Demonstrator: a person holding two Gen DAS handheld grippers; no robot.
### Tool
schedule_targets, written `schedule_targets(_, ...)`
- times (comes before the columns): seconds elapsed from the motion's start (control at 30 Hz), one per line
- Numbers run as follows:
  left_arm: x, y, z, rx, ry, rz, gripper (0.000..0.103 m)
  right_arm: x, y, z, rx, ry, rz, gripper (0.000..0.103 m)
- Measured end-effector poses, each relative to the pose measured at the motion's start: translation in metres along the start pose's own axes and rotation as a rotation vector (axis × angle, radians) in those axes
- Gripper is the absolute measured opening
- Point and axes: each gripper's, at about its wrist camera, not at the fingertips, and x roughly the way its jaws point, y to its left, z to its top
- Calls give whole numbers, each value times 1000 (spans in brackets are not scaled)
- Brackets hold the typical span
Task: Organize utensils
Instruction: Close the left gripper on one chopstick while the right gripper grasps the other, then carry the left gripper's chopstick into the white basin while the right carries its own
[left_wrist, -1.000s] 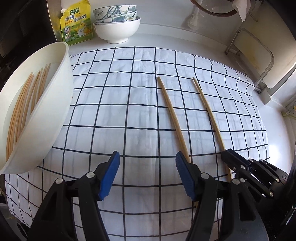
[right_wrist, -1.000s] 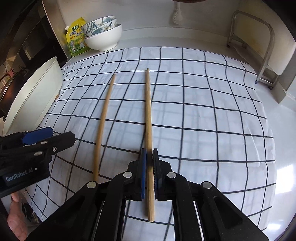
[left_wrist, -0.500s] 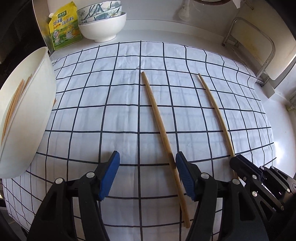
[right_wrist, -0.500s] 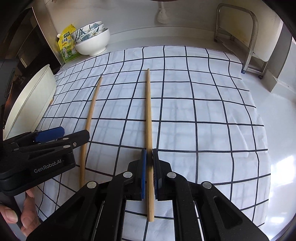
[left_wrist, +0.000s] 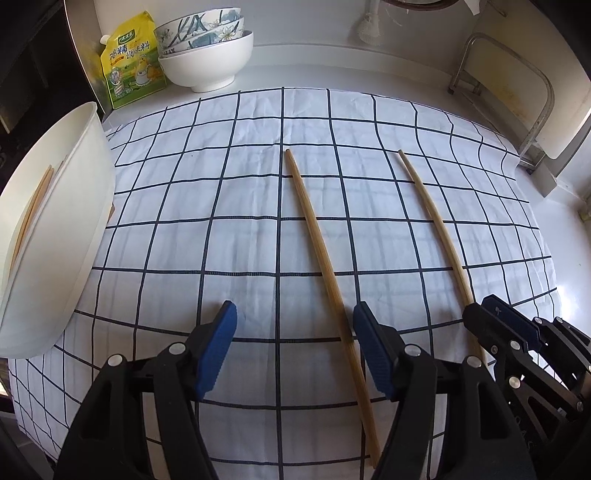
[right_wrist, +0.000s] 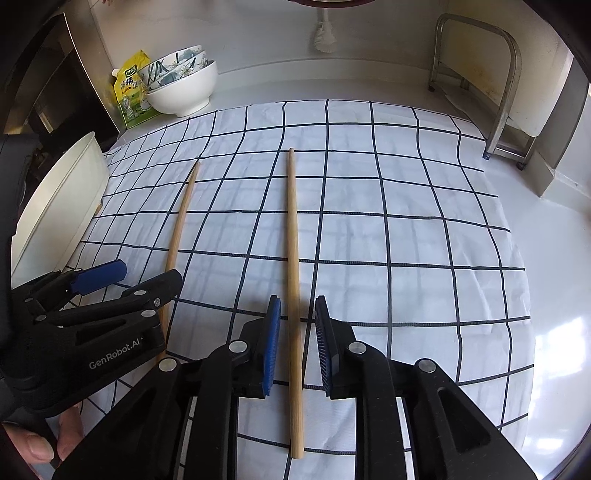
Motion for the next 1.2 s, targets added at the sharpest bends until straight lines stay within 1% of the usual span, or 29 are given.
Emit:
schedule_targets(0.27, 2, 2, 2, -8, -4, 3, 65, 7, 1, 6, -12, 1, -10, 19)
schedule_targets(0.37, 1, 2, 1, -7, -8, 10, 59, 9, 4, 7, -26, -1, -5, 19)
schedule_targets(0.47, -1, 1, 1, 2, -9, 4, 46, 10, 7, 8, -45, -4, -12, 19)
schedule_targets(0.5, -2, 1, 1, 7, -10, 1, 38, 10, 8, 8, -51, -5, -14, 19)
schedule_targets(0.53, -3, 0, 2, 13, -11, -3, 29, 11, 7, 8, -55, -4, -12, 15)
schedule_targets(0.57, -3, -1, 2, 20, -9, -8, 24, 11, 8, 8, -56, -2, -13, 6)
schedule_targets(0.63, -3, -1, 3, 28, -5, -17, 8, 11, 8, 8, -51, 2, -7, 6)
schedule_targets(0.87, -9, 11, 2, 20, 17, -32, 7, -4, 10, 9, -32, -11, 8, 6)
schedule_targets(0.97, -22, 22, 3, 19, -1, -29, 7, -16, 17, 10, -30, -21, 22, 6)
schedule_targets(1.0, -28, 26, 3, 24, -12, -17, 8, -20, 21, 11, -34, -23, 25, 6)
schedule_targets(1.2, -71, 66, 10, 7, -78, 3, 7, -44, 62, 18, -81, -40, 63, 6)
